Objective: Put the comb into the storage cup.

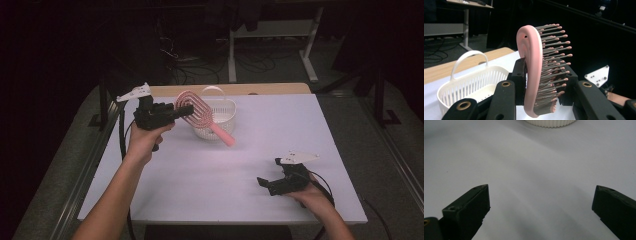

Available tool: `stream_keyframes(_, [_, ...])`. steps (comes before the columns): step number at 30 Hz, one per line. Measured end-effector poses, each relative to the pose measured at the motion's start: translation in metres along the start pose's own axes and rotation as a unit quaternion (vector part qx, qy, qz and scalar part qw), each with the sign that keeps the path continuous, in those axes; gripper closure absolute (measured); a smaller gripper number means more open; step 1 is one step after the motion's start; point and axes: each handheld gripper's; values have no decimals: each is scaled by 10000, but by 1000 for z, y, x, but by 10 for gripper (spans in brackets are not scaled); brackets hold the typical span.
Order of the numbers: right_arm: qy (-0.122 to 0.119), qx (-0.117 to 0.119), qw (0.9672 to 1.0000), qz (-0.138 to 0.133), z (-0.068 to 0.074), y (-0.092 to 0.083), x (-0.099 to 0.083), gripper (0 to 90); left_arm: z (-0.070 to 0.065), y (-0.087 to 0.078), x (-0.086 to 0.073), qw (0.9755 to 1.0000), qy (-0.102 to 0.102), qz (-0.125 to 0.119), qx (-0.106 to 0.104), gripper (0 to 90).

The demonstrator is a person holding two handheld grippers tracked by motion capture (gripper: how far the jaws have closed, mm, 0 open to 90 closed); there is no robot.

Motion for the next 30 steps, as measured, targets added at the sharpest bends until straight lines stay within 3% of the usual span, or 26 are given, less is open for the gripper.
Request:
stream_keyframes(20, [37, 8, 10000, -16, -1, 0, 0, 10, 16, 9, 24, 9996, 114, -244, 31, 658])
stream_keyframes(30, [48, 5, 10000, -35, -1, -1, 0, 10, 29, 13, 31, 9988, 48, -466, 166, 658])
Point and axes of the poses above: each handheld gripper's, and its own axes: y roughly forward along the jaws, x roughly out of its top, z roughly to its left, and after that the axes turned 3 degrees about -y, right-handed
